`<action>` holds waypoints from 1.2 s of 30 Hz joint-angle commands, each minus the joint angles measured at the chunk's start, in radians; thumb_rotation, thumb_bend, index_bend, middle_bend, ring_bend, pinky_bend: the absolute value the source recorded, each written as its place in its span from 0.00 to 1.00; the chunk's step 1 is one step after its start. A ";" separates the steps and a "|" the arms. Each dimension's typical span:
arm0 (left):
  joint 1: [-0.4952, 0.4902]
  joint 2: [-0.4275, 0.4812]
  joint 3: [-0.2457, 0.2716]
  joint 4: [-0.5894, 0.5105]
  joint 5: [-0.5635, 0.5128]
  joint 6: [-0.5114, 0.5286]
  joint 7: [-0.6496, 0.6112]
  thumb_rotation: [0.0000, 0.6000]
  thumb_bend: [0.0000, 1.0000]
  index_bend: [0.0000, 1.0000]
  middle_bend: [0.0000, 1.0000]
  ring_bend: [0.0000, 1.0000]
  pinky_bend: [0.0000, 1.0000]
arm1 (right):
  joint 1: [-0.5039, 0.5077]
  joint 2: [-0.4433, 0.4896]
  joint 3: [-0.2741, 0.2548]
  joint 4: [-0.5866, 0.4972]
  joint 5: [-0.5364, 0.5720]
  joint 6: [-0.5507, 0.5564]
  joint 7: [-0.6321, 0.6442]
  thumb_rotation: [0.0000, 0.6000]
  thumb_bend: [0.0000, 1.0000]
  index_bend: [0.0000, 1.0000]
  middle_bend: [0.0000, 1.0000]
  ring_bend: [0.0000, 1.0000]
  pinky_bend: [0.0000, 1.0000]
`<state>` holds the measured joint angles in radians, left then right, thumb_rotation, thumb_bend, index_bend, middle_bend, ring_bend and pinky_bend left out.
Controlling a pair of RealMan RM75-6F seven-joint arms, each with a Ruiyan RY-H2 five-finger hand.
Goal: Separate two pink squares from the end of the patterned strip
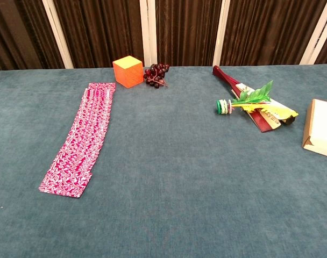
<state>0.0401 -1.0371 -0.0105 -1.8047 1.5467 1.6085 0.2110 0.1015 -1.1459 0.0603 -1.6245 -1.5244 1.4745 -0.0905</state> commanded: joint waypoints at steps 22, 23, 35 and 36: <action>-0.003 0.000 0.000 0.003 0.002 -0.004 -0.006 1.00 0.19 0.07 0.06 0.01 0.14 | -0.002 0.004 -0.001 -0.001 -0.001 0.003 0.002 1.00 0.27 0.00 0.00 0.14 0.25; -0.003 0.000 0.000 0.003 0.002 -0.005 -0.006 1.00 0.19 0.07 0.06 0.01 0.14 | -0.002 0.003 -0.001 -0.002 -0.001 0.003 0.002 1.00 0.27 0.00 0.00 0.14 0.25; -0.020 0.000 0.003 0.019 0.025 -0.024 -0.036 1.00 0.28 0.07 0.20 0.17 0.28 | 0.000 -0.001 -0.004 -0.003 -0.003 -0.003 -0.010 1.00 0.27 0.00 0.00 0.14 0.25; -0.026 0.000 0.005 0.025 0.034 -0.032 -0.041 1.00 0.32 0.07 0.30 0.25 0.36 | 0.001 -0.001 -0.003 -0.003 -0.003 -0.004 -0.010 1.00 0.27 0.00 0.00 0.14 0.25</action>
<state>0.0235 -1.0364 -0.0094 -1.7883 1.5684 1.5882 0.1792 0.1016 -1.1466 0.0567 -1.6276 -1.5272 1.4716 -0.1001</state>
